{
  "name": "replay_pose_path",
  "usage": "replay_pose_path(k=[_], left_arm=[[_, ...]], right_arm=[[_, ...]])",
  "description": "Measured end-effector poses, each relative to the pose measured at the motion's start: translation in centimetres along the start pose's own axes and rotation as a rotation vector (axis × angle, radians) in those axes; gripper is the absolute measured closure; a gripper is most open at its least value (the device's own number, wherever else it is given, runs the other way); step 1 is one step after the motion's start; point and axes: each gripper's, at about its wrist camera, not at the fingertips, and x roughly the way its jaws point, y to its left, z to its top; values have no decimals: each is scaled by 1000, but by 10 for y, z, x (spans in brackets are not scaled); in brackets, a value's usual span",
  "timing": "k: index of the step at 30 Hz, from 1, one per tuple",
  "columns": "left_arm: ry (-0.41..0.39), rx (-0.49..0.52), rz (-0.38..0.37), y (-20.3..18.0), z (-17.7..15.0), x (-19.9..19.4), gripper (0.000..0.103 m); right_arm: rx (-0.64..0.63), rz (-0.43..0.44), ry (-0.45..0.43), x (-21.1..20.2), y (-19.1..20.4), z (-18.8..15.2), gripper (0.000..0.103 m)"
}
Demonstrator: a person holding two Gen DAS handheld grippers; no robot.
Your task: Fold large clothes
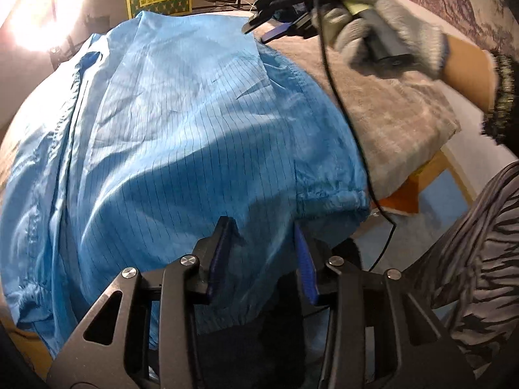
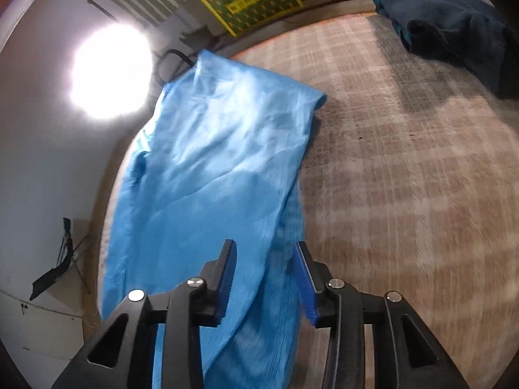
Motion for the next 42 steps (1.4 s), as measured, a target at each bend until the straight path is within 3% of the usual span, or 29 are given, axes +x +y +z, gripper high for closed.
replay_pose_path(k=[2, 3, 5, 6, 7, 10, 14, 18, 21, 25, 26, 27, 29, 31, 35, 36, 37, 39, 40, 42], left_arm=[[5, 4, 7, -6, -4, -4, 63], [8, 17, 27, -7, -4, -3, 57], [-8, 65, 65, -13, -6, 1, 56], [-15, 77, 80, -15, -6, 2, 63], [-23, 80, 104, -15, -6, 3, 86], [-30, 25, 45, -10, 0, -2, 101], [-45, -51, -87, -15, 11, -17, 102], [-53, 4, -125, -42, 23, -16, 102], [0, -18, -200, -54, 29, 4, 102], [-7, -24, -211, -60, 27, -4, 102], [-28, -16, -189, -58, 26, -13, 102], [-45, -10, -168, -55, 24, -21, 101], [-87, 1, -125, -44, 14, -40, 86], [-125, 21, -74, -36, 4, -51, 44], [-114, 97, 0, -30, -5, -33, 40], [-103, 112, 4, -30, -5, -26, 46], [-88, 112, 9, -30, -5, -19, 67], [-66, 105, 8, -30, -4, -9, 88], [-68, 110, 2, -30, -5, -7, 97], [-64, 122, -31, -33, -6, -4, 101]], right_arm=[[-9, -21, 1, 7, 1, 7, 89], [-21, -37, -1, 8, 2, 10, 94], [-46, -56, -13, 9, 6, 15, 103], [-61, -77, -23, 8, 8, 17, 103], [-72, -86, -27, 8, 8, 19, 103], [-97, -108, -46, 7, 10, 24, 103], [-116, -108, -82, -2, 10, 32, 103], [-113, -81, -121, -7, 7, 41, 103], [-128, -84, -120, 1, 7, 45, 103], [-186, -147, -74, 19, 11, 40, 103], [-183, -131, -67, 18, 10, 38, 98], [-167, -95, -51, 14, 6, 36, 96], [-139, -49, -52, 2, -1, 33, 64], [-120, -1, -72, -18, -7, 26, 63], [-69, 98, -82, -49, -23, 8, 62], [-54, 114, -77, -53, -27, 2, 62], [-44, 125, -71, -57, -29, -5, 62], [-47, 128, -51, -60, -29, -20, 63], [-53, 130, -32, -59, -27, -29, 63], [-74, 129, 11, -53, -23, -47, 63]])
